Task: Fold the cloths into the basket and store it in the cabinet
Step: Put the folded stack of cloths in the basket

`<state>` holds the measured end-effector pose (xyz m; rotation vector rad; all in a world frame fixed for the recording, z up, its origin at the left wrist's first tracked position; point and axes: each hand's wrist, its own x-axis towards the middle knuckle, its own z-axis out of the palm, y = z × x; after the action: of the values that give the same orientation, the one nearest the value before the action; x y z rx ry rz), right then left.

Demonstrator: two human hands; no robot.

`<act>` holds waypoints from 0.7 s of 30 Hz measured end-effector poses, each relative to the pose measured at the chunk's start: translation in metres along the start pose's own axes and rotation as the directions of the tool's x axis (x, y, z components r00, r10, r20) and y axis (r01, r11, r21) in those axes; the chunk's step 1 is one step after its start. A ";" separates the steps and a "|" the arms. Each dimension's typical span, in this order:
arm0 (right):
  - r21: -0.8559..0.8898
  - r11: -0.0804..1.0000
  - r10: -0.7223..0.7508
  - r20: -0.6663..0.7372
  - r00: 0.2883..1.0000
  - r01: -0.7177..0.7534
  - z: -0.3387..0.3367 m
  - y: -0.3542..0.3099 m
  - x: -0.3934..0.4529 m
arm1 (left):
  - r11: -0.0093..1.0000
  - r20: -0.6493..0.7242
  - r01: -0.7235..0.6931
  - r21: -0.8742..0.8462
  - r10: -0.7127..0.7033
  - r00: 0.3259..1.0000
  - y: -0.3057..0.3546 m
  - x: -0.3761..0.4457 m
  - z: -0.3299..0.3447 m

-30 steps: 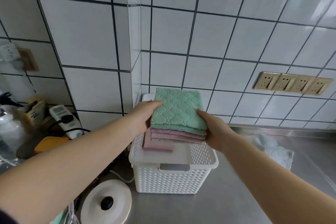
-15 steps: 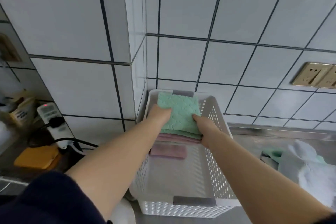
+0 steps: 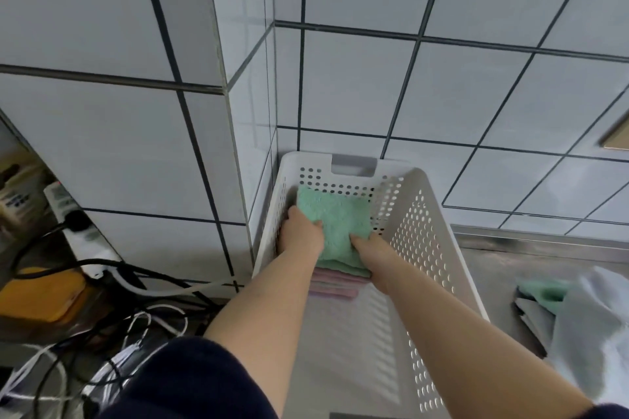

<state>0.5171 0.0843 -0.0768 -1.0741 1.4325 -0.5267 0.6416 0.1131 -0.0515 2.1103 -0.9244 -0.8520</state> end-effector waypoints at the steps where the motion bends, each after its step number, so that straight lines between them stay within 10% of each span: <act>1: -0.018 1.000 0.002 0.013 1.000 -0.002 0.001 0.000 0.002 | 1.000 0.001 0.000 0.014 0.000 1.000 -0.001 0.002 0.002; 13: -0.025 1.000 0.018 0.079 0.997 -0.016 0.003 0.022 0.023 | 0.990 0.037 0.035 0.139 -0.040 0.998 -0.014 0.020 0.016; 16: -0.089 0.995 -0.049 0.003 0.999 0.049 0.002 0.022 0.025 | 0.903 -0.080 -0.264 0.338 0.307 0.948 -0.015 0.008 0.017; 18: -0.291 0.945 -0.190 -0.118 0.975 0.149 0.004 0.020 0.023 | 0.643 -0.052 -0.551 0.532 0.675 0.736 -0.016 0.006 0.023; 21: -0.621 0.721 -0.465 -0.104 0.879 0.308 0.007 0.020 0.017 | 0.477 0.106 -0.630 0.612 0.741 0.664 -0.017 0.009 0.029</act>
<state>0.5205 0.0812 -0.1035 -1.9036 1.6512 -0.5418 0.6303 0.1063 -0.0835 1.9225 -1.9700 0.1071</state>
